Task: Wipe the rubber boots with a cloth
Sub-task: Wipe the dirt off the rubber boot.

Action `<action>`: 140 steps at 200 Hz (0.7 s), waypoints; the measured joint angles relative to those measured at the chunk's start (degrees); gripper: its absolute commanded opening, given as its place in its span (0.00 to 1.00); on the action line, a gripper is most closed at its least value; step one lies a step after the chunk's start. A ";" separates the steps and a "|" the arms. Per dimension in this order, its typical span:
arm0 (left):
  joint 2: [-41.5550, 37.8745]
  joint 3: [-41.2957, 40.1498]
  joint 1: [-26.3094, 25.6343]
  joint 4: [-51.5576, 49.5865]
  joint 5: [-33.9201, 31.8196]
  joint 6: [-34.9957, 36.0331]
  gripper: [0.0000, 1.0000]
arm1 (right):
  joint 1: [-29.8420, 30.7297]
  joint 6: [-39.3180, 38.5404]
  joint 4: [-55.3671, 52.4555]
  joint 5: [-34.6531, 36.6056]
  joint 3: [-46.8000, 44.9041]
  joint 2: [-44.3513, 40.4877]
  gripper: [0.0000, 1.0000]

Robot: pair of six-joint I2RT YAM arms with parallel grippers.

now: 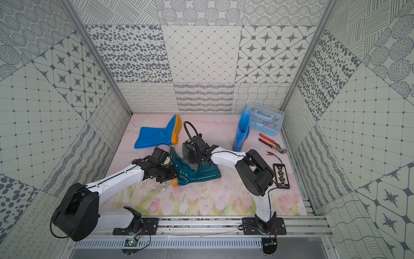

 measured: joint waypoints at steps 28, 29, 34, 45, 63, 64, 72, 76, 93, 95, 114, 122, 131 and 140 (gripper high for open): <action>0.98 0.83 0.00 -0.79 0.07 0.04 0.00 | -3.87 -1.46 -1.49 0.44 -2.75 -1.27 0.00; 1.01 0.87 0.00 -0.81 0.07 0.04 0.00 | -3.93 -1.51 -1.53 0.42 -2.80 -1.31 0.00; 1.11 0.98 0.00 -0.96 0.09 0.04 0.00 | -4.50 -1.75 -1.73 0.57 -3.19 -1.64 0.00; 1.22 1.18 0.00 -1.20 0.07 0.04 0.00 | -5.49 -2.10 -2.12 0.85 -3.85 -2.29 0.00; 1.29 1.33 0.00 -1.40 0.07 0.07 0.00 | -6.80 -2.56 -2.25 1.05 -4.83 -3.56 0.00; 1.31 1.33 0.00 -1.40 0.07 0.07 0.00 | -6.86 -2.56 -2.25 1.05 -4.87 -3.61 0.00; 1.33 1.38 0.00 -1.46 0.07 0.07 0.00 | -7.69 -2.60 -2.32 1.01 -5.40 -4.02 0.00; 1.36 1.40 0.00 -1.49 0.07 0.07 0.00 | -8.13 -2.62 -2.40 1.01 -5.57 -4.17 0.00; 1.42 1.49 0.00 -1.62 0.07 0.11 0.00 | -9.66 -2.75 -2.82 1.29 -5.95 -4.76 0.00; 1.42 1.49 0.00 -1.62 0.07 0.13 0.00 | -9.75 -2.75 -2.89 1.25 -5.97 -4.81 0.00; 1.42 1.49 0.00 -1.66 0.07 0.24 0.00 | -9.66 -2.58 -3.80 1.66 -5.95 -5.97 0.00; 1.42 1.46 0.00 -1.64 0.04 0.24 0.00 | -8.87 -2.47 -4.57 2.47 -5.79 -6.62 0.00; 1.42 1.46 0.00 -1.64 0.04 0.24 0.00 | -7.21 -2.34 -5.79 3.26 -4.92 -6.97 0.00; 1.46 1.46 0.00 -1.62 0.04 0.24 0.00 | -4.94 -2.14 -6.58 3.65 -3.58 -6.99 0.00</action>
